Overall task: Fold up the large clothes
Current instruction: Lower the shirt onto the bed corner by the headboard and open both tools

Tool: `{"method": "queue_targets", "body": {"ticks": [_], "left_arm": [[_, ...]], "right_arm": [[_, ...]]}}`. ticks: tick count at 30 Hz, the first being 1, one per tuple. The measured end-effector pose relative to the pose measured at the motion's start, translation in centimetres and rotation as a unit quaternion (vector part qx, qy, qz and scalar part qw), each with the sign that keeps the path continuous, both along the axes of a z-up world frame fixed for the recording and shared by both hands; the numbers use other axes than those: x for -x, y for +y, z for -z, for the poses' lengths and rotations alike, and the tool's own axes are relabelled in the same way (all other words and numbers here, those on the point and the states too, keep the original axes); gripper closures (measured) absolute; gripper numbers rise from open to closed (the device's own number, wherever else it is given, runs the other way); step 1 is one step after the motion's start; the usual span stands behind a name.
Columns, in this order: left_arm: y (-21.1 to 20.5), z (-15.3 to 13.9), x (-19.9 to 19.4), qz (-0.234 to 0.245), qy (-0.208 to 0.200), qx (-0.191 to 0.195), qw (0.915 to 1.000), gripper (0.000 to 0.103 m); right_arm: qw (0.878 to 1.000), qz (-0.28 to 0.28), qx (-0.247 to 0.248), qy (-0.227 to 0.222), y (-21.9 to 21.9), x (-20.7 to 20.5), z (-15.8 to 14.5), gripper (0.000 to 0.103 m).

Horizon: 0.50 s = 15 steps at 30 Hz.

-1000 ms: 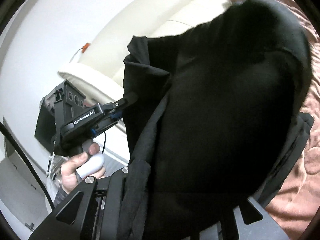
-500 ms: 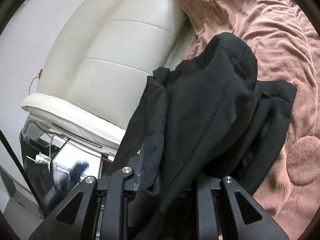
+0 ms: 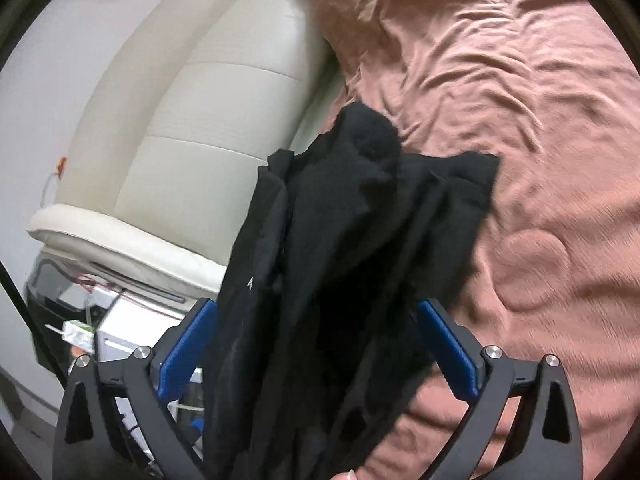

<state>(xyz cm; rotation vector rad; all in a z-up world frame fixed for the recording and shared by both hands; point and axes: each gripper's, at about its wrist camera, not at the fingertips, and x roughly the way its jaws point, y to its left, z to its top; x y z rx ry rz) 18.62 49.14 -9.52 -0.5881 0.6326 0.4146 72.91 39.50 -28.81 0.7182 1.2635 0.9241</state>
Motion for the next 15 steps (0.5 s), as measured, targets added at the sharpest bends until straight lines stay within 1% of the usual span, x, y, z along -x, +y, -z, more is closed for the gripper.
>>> {"method": "queue_targets", "body": {"ticks": [3,6,8,13,14,15], "left_arm": [[-1.4,0.2,0.4,0.002,-0.004,0.006,1.0,0.066],[-2.8,-0.2,0.7,0.005,-0.005,0.012,0.9999,0.066],[-3.7,-0.5,0.9,0.006,-0.005,0.012,0.9999,0.066],[-6.5,-2.1,1.7,0.009,-0.013,0.006,0.9999,0.066],[-7.1,-2.3,1.8,0.012,-0.011,0.001,0.9999,0.063],[-7.7,-2.5,1.9,0.012,-0.011,-0.002,0.9999,0.055]], "right_arm": [[1.0,-0.007,0.011,-0.016,-2.1,1.2,-0.8,0.003],[0.998,-0.009,0.042,-0.049,-4.1,2.4,-2.4,0.003],[0.996,-0.01,0.053,-0.066,-5.5,3.3,-3.8,0.003],[0.993,-0.026,0.058,-0.102,-8.7,5.8,-7.2,0.003],[0.991,-0.032,0.061,-0.111,-9.6,6.3,-7.9,0.003],[0.99,-0.035,0.066,-0.116,-10.1,6.6,-8.3,0.003]]}}
